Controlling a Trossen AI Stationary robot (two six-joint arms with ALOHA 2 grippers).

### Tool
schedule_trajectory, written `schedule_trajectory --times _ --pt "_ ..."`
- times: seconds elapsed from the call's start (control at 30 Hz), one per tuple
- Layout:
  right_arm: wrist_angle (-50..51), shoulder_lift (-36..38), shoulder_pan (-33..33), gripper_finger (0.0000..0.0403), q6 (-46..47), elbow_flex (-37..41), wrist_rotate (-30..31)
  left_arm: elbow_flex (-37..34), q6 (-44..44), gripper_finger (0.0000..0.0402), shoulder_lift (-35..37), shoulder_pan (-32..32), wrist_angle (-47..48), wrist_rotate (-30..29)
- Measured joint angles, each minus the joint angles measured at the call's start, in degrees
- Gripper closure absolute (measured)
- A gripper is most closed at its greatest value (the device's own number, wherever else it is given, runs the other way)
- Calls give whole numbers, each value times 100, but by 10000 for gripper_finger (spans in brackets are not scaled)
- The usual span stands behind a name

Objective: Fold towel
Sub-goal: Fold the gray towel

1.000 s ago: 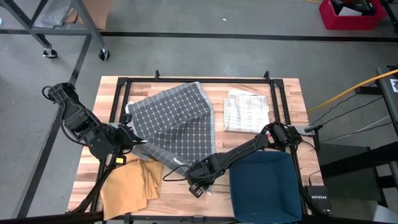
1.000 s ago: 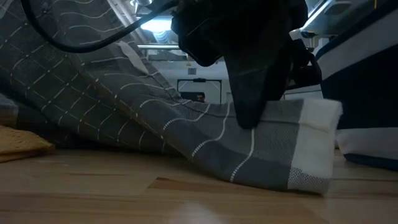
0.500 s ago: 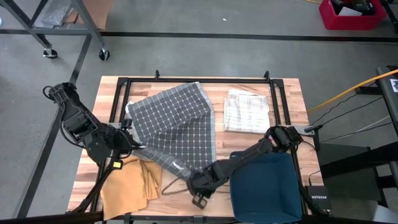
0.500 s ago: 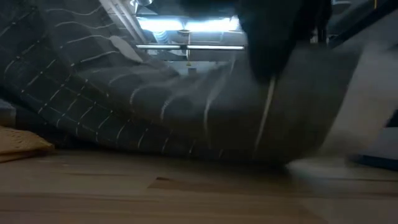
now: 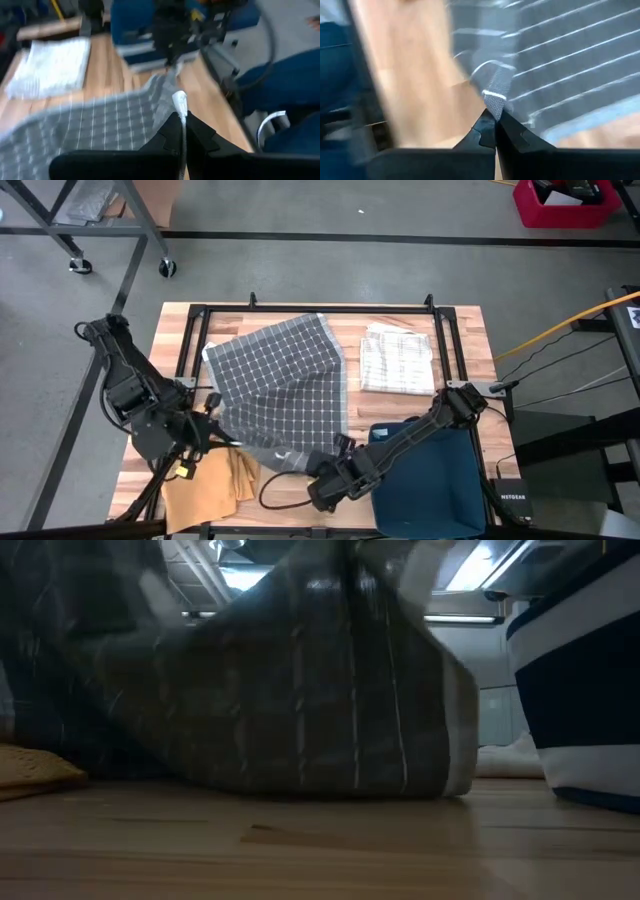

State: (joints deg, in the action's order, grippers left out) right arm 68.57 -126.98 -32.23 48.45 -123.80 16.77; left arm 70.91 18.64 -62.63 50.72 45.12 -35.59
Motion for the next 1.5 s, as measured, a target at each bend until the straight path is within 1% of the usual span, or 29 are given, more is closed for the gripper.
schedule_trajectory --times 0.07,0.13,0.23,0.27,0.33,0.47,0.53,0.67,0.77,0.97,1.0,1.17,1.33,1.5 --pt "512 0 0 402 -119 -324 520 16 -380 401 4 0 -286 -163" --pt "1074 2 11 402 -169 -655 1042 121 -765 401 4 0 -326 -468" --pt "1850 2 46 402 -218 -1094 1700 334 -1340 401 27 -2 -343 -1263" --pt "2034 37 71 402 -220 -1134 1937 385 -1525 401 45 -2 -370 -1531" --pt "2134 202 148 402 -238 -1015 2357 474 -1846 401 83 -2 -416 -2095" --pt "2132 416 434 402 -447 -1018 3050 552 -2317 401 174 -32 -408 -3221" --pt "2137 510 625 403 -618 -1020 3424 553 -2428 401 226 -65 -387 -3658" --pt "2143 662 1132 403 -1092 -1020 4088 553 -2496 401 296 -172 -352 -4045" --pt "2149 765 1608 403 -1462 -1020 4412 553 -2614 401 306 -305 -276 -4245" --pt "2154 833 2676 403 -2434 -1020 4475 553 -2696 401 306 -693 394 -5330" --pt "2154 833 2852 403 -2619 -1020 4470 553 -2674 401 308 -784 529 -5427" --pt "2042 833 3703 403 -3571 -1020 4230 553 -2414 401 408 -1400 1160 -5442" --pt "1439 833 4434 403 -4459 -1018 3953 555 -1794 401 573 -2236 1780 -5443" --pt "382 833 5025 403 -5485 -1018 3018 555 -1227 401 751 -3143 2394 -5444"
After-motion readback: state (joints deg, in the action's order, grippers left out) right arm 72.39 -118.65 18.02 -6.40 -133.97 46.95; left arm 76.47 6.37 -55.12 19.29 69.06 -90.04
